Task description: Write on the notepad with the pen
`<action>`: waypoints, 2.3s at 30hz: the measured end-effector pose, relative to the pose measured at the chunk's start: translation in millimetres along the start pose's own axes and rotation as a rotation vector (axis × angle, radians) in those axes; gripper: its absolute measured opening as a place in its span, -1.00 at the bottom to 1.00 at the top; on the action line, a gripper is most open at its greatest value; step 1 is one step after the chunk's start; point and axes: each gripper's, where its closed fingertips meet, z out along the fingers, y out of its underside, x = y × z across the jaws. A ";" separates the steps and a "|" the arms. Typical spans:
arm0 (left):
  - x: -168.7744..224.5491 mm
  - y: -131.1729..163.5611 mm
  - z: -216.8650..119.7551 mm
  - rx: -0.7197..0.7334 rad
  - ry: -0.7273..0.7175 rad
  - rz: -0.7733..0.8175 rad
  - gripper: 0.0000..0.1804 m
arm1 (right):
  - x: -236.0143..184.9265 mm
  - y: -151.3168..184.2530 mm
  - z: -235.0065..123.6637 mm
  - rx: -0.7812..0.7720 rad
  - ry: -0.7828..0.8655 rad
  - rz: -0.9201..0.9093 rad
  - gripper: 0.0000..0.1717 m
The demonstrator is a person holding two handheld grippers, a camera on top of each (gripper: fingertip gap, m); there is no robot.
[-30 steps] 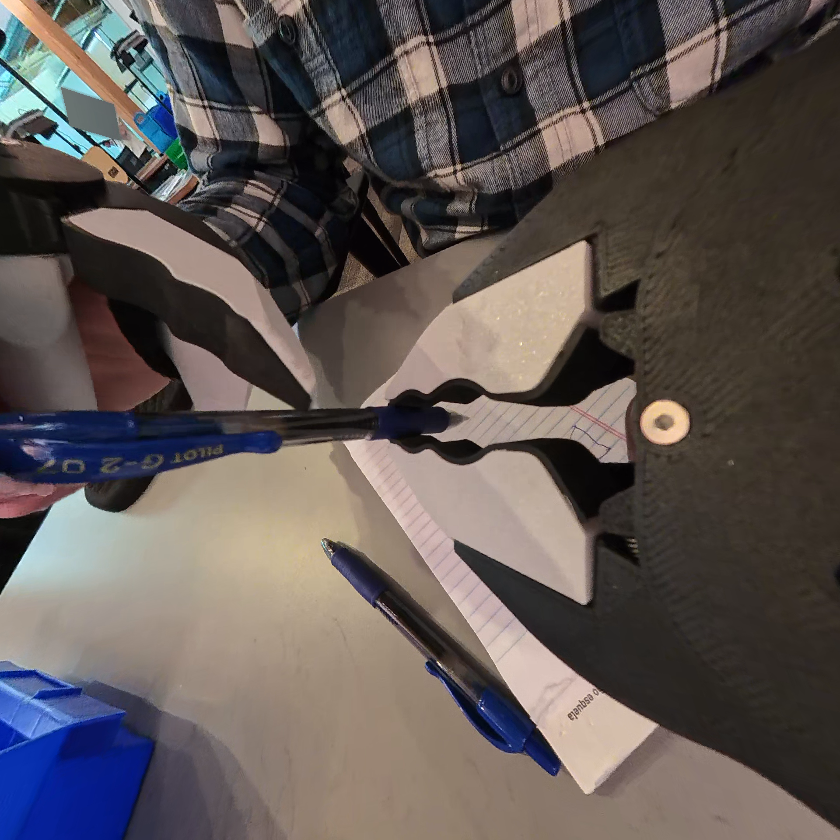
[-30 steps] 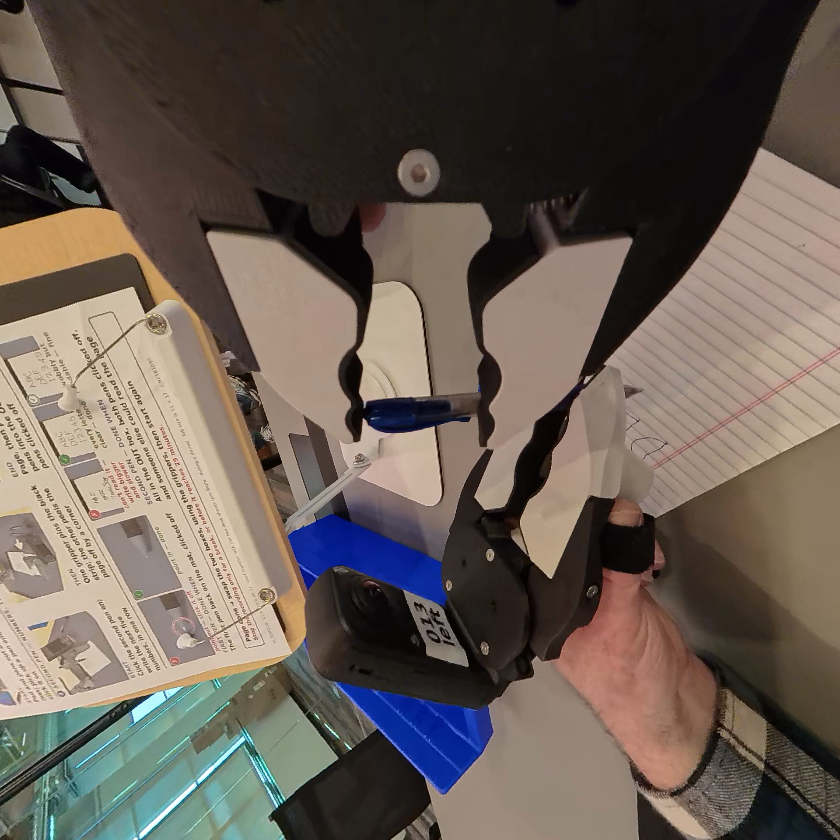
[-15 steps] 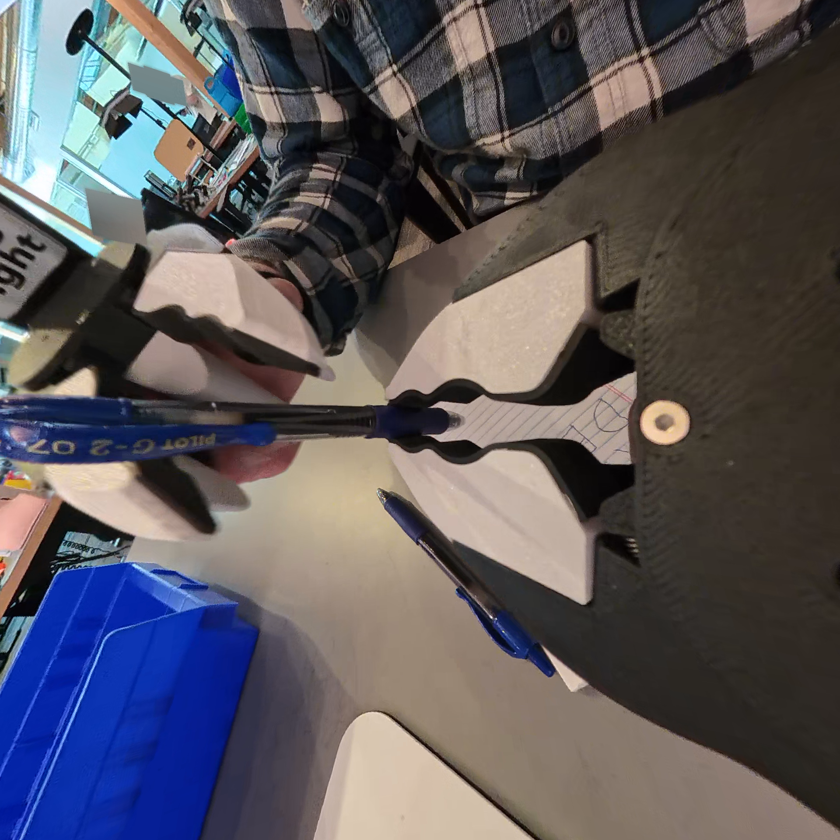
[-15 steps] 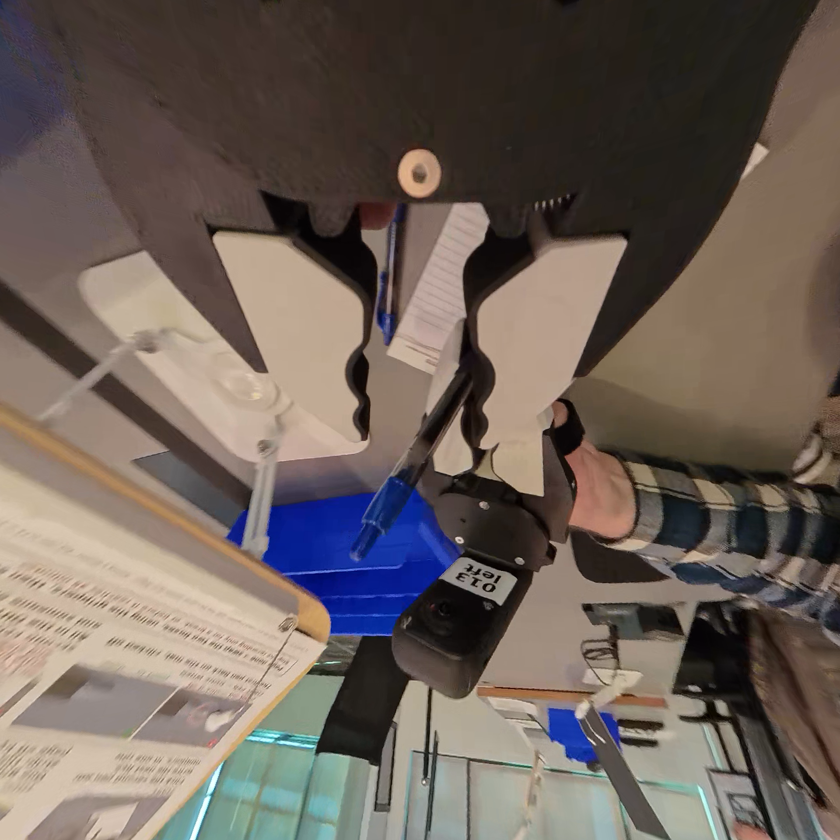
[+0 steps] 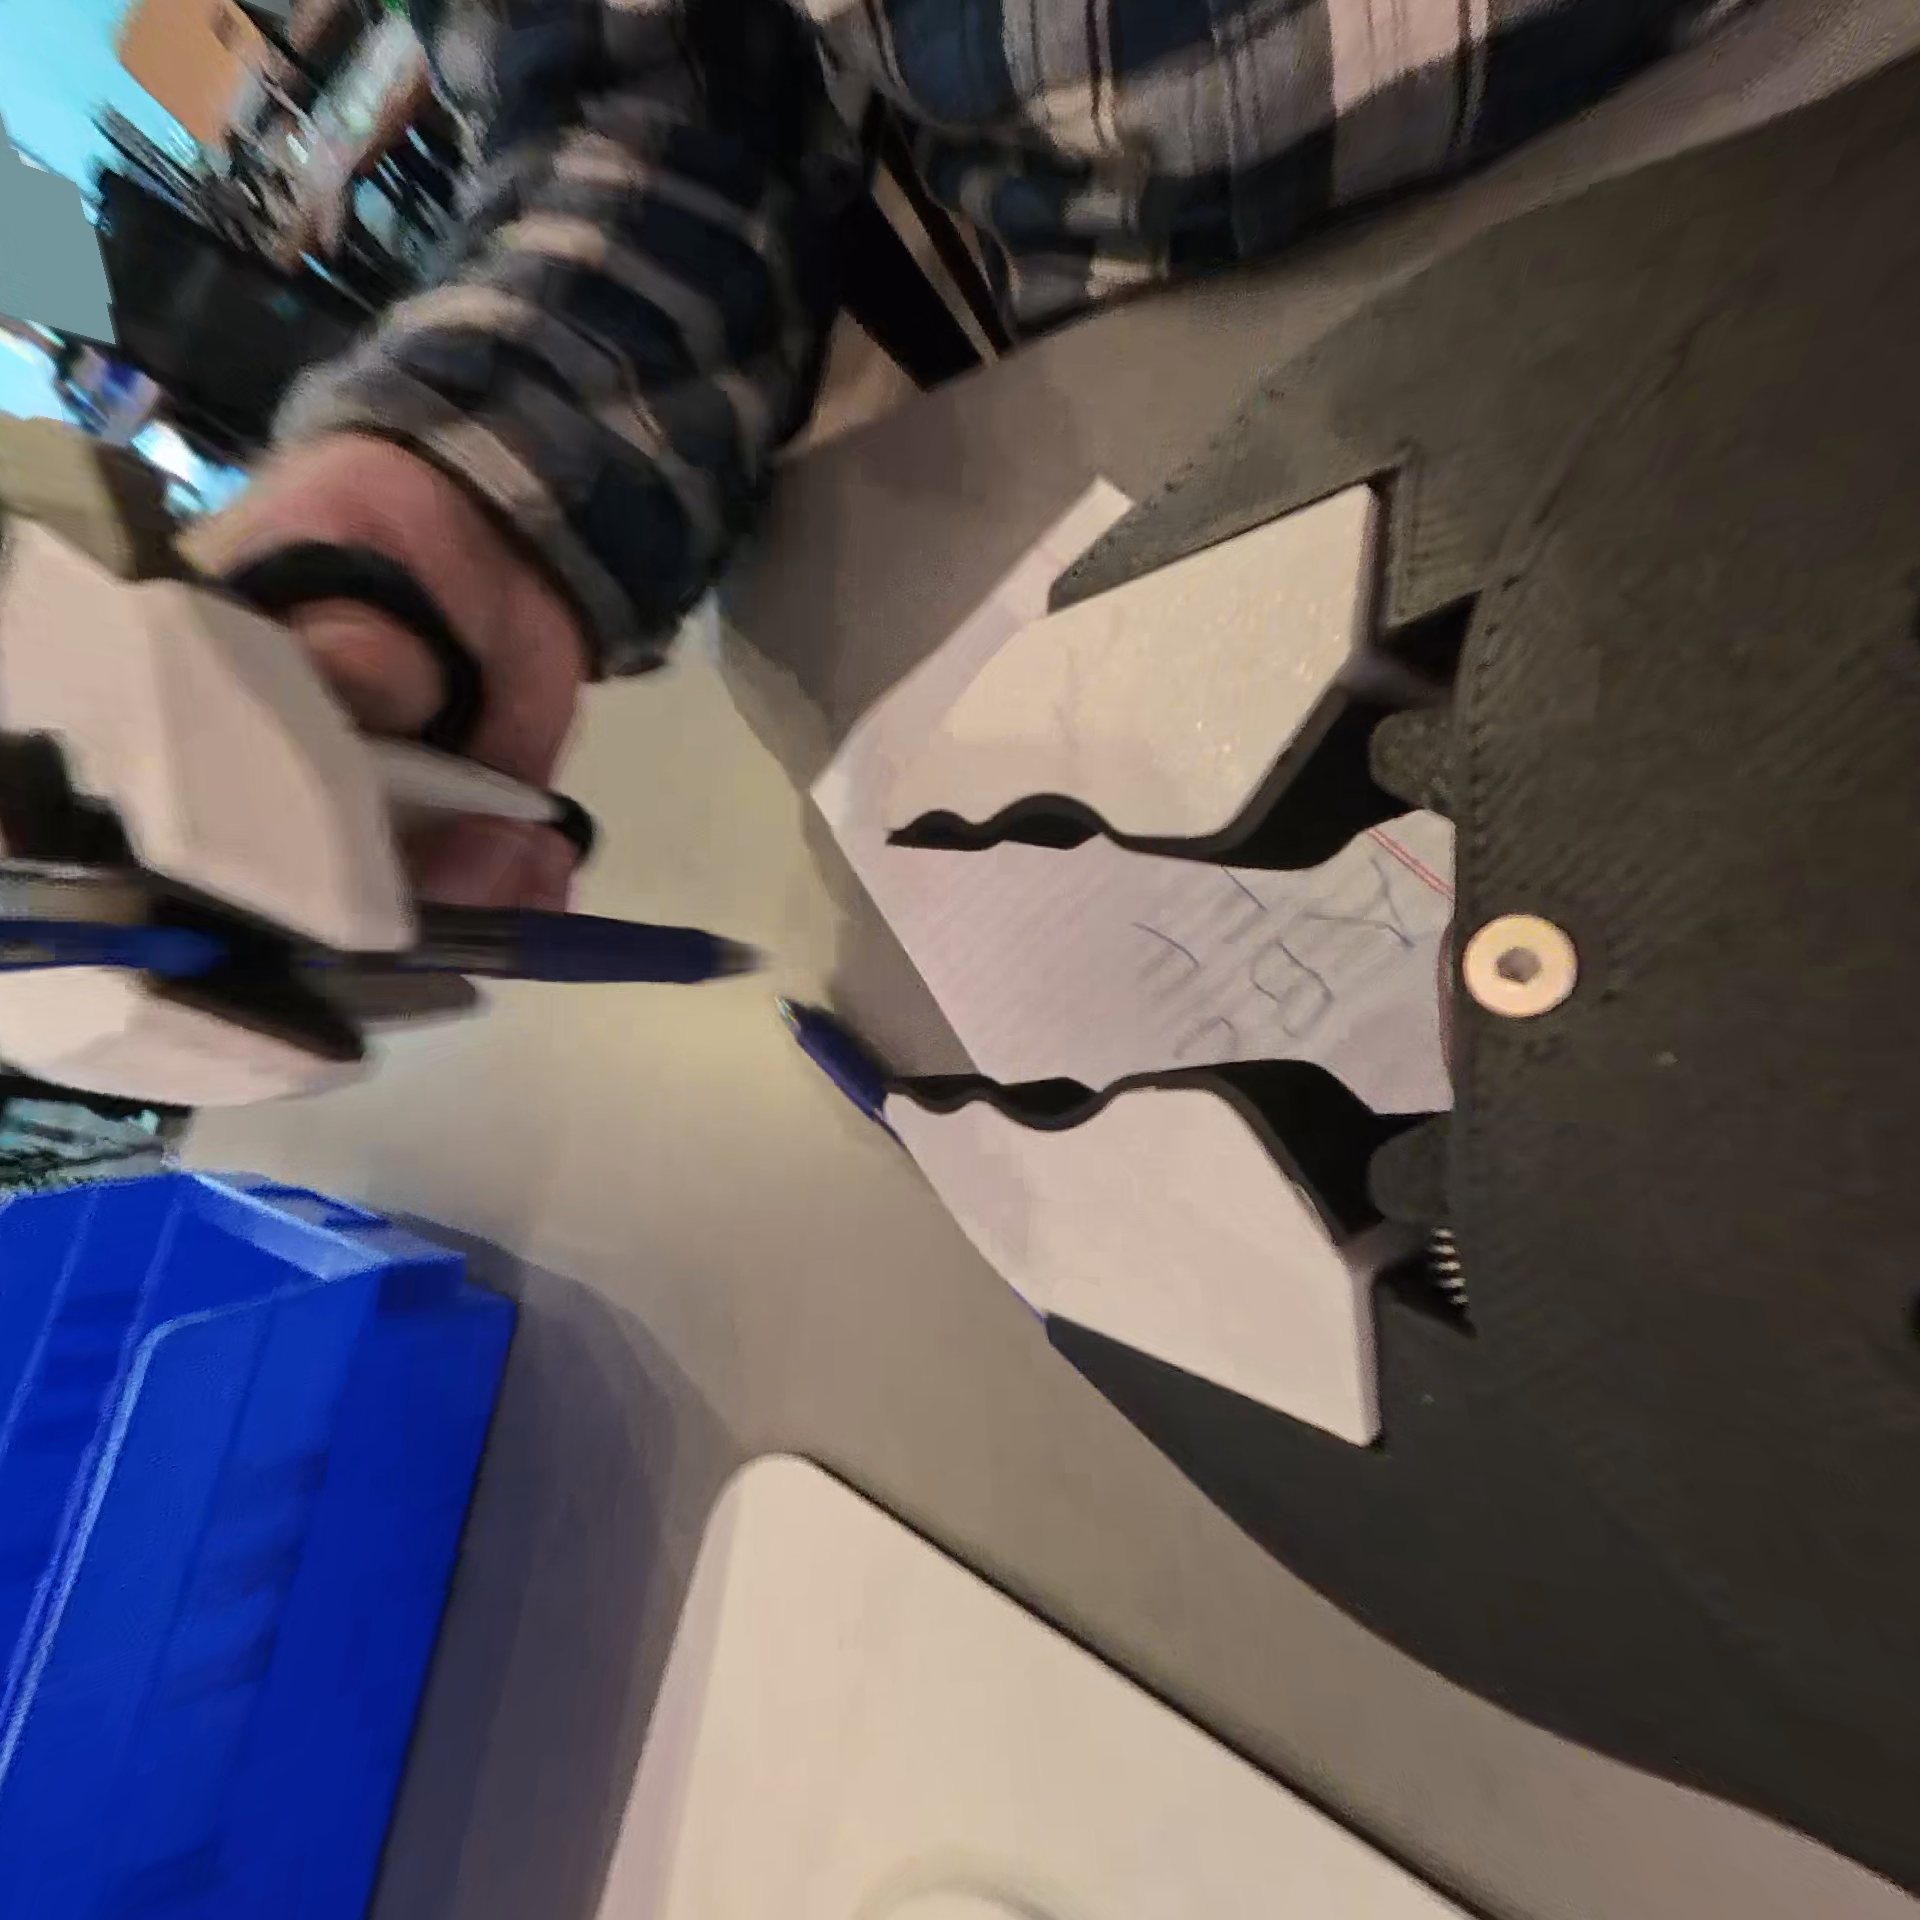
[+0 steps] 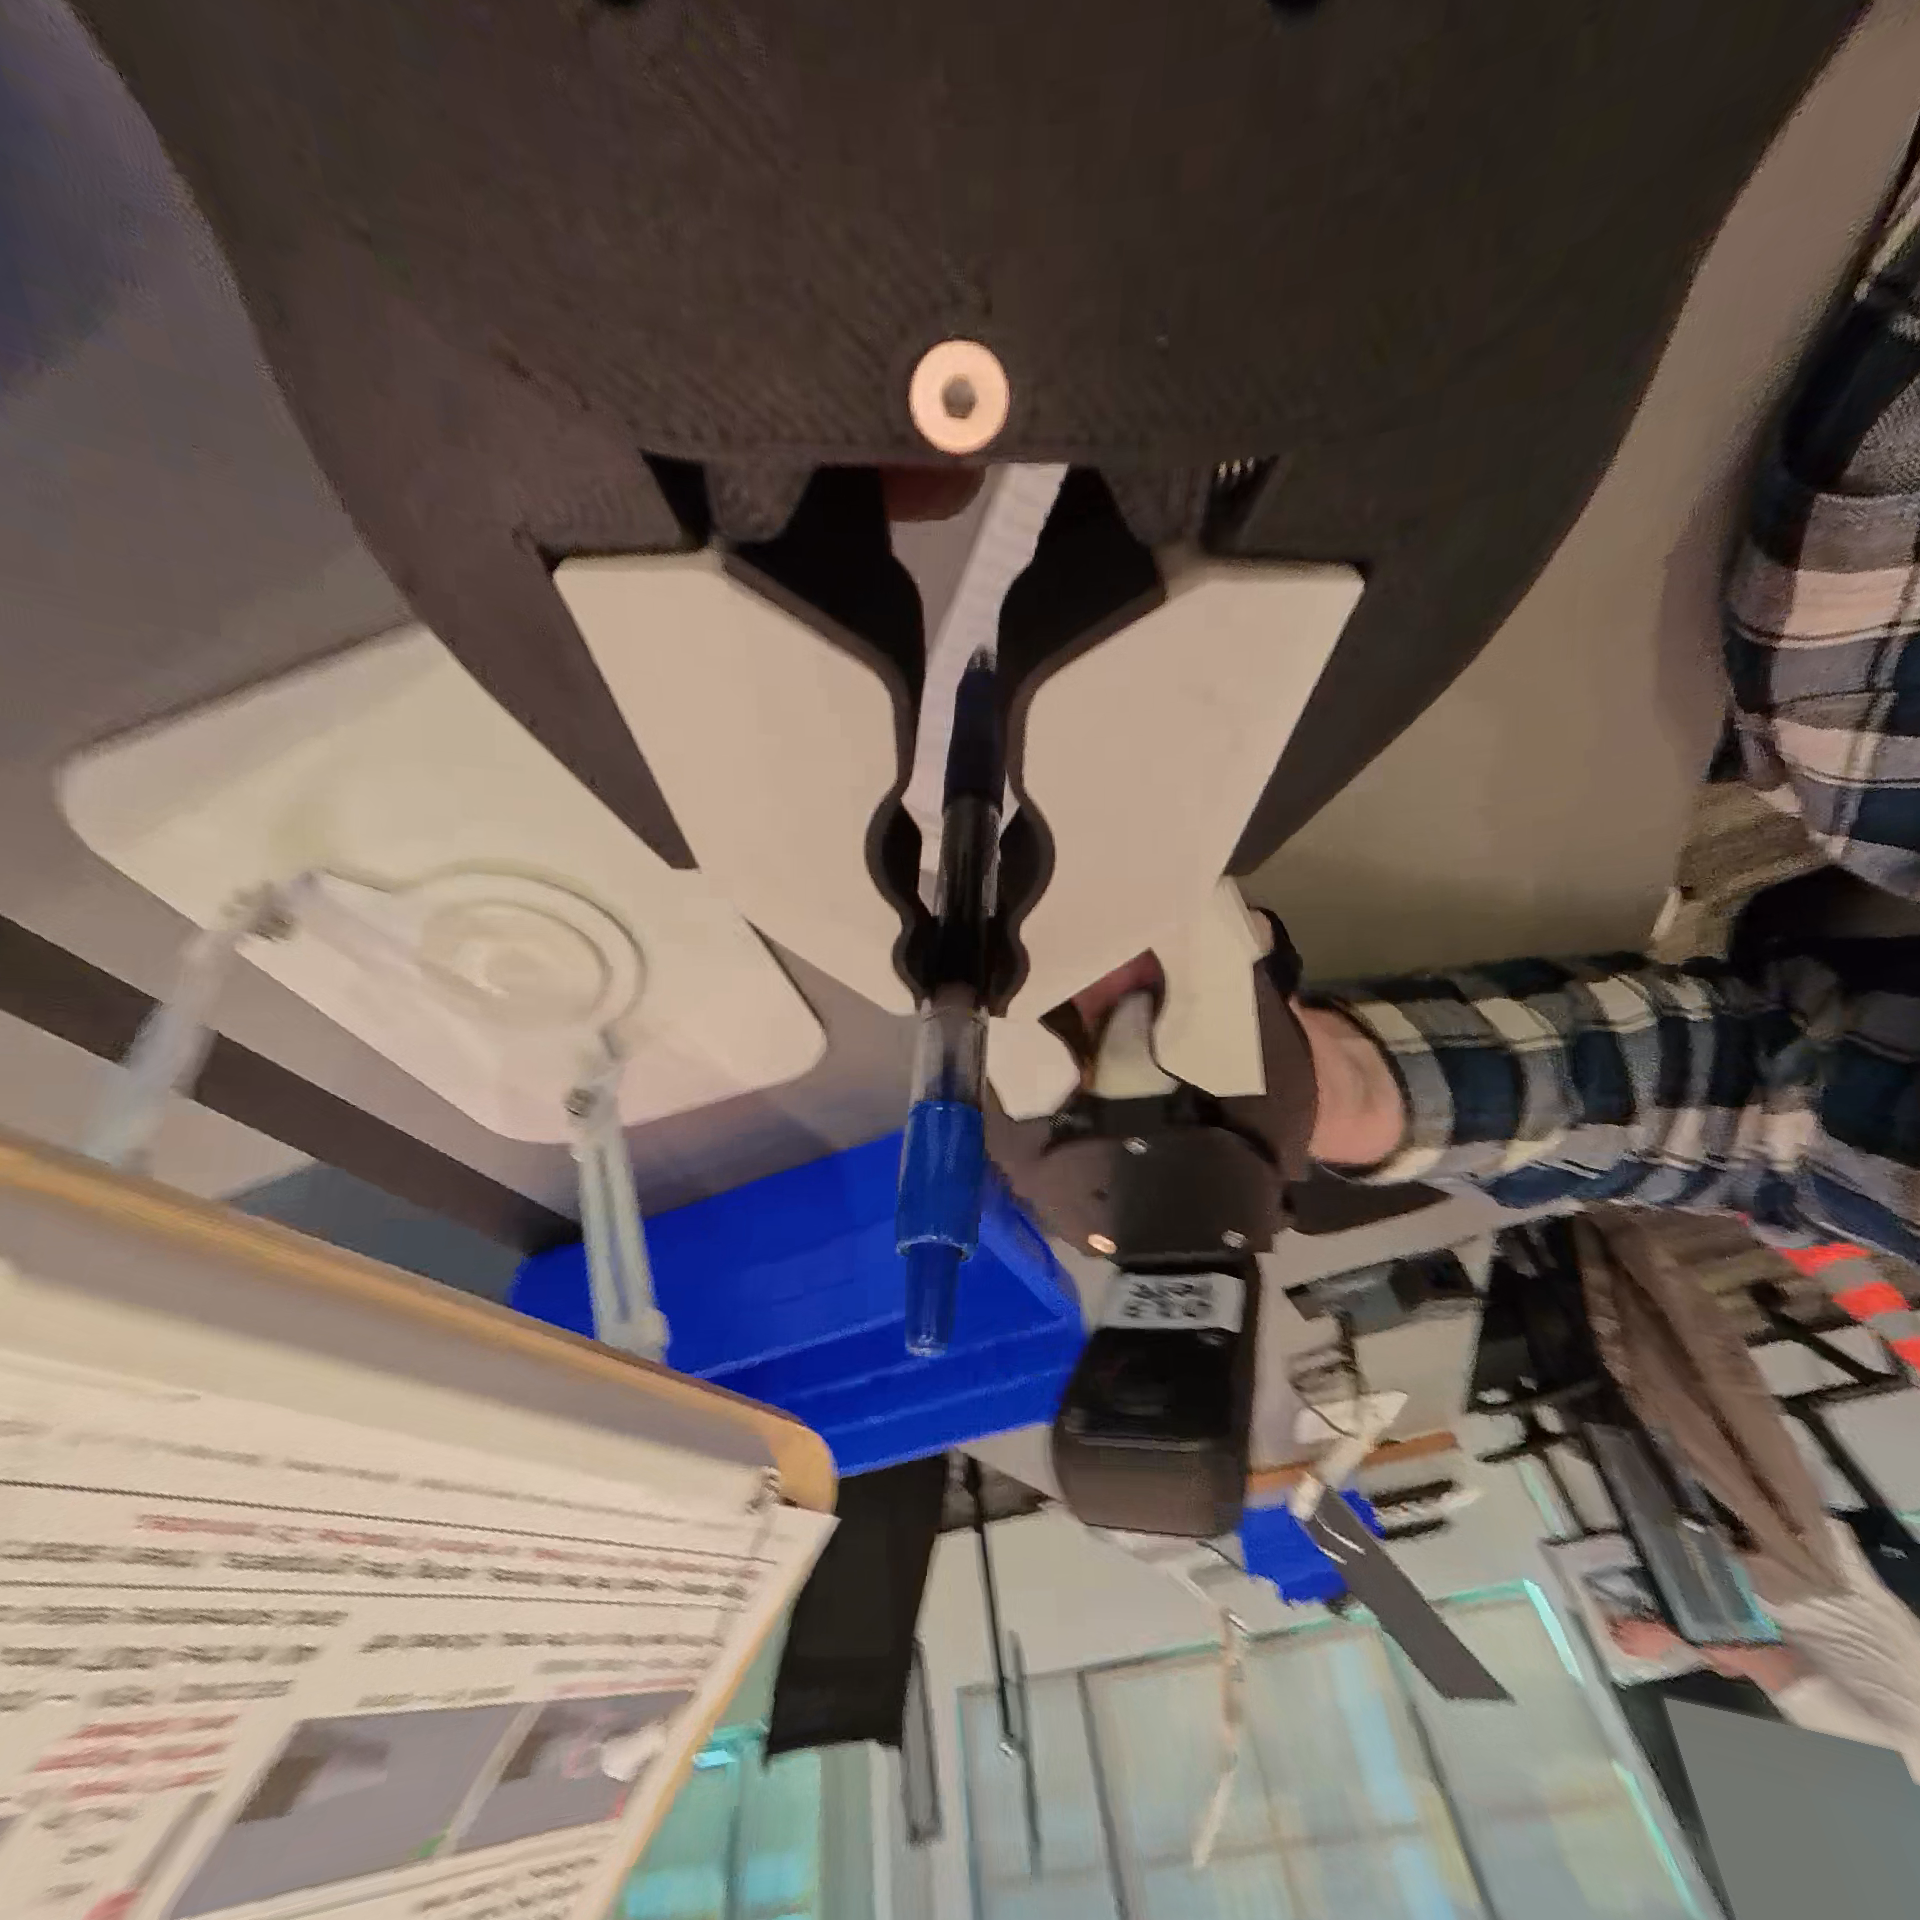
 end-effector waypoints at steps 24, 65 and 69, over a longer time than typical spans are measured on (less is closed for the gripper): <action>-38.2 31.2 -13.0 -0.153 -0.159 0.003 -0.66 | 57.9 122.4 -32.0 -0.723 0.244 0.066 -0.66; 0.0 -42.7 -33.1 0.323 0.184 -0.257 -0.82 | -49.2 51.2 56.6 -0.091 -0.307 0.377 -0.87; 2.1 -35.8 -25.6 0.257 0.170 -0.233 -0.55 | -52.8 51.4 55.1 -0.106 -0.331 0.383 -0.87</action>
